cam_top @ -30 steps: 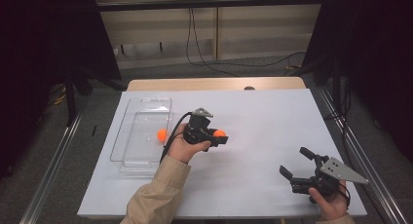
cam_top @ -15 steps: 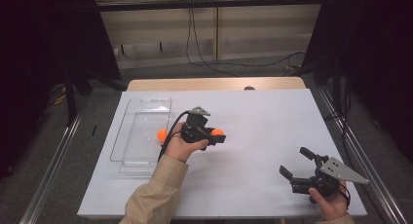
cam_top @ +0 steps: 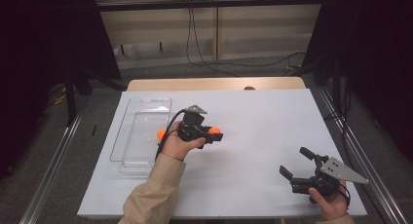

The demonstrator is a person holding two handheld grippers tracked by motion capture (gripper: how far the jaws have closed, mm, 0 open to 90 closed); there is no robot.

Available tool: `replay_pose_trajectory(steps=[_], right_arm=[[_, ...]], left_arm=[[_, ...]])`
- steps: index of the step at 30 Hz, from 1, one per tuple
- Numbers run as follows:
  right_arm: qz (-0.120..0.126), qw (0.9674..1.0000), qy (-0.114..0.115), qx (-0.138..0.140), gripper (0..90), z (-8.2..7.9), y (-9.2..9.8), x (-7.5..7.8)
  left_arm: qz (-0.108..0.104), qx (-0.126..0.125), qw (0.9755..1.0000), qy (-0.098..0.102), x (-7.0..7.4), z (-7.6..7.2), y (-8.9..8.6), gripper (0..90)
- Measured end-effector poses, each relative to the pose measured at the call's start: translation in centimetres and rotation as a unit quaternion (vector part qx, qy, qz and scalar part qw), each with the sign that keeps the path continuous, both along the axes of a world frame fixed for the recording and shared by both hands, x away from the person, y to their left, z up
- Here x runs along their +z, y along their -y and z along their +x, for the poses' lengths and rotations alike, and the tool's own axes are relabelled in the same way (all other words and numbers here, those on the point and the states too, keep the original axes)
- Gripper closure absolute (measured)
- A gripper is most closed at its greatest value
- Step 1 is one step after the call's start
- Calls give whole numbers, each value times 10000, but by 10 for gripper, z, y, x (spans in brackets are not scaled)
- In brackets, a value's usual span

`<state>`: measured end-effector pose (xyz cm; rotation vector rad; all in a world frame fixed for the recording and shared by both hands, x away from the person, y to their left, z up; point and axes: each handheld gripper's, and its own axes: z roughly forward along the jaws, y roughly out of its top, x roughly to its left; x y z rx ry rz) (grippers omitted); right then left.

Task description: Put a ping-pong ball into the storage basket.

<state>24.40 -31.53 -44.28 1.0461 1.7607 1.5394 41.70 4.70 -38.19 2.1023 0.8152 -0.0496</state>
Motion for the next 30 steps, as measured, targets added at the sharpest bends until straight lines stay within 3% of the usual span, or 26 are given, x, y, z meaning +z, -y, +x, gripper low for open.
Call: replay_pose_trajectory(steps=[30], right_arm=[[9, 10000, -1, -5, 19, 0, 0, 0]], left_arm=[[-116, 170, 9998, 21, 8, 4, -17, 508]])
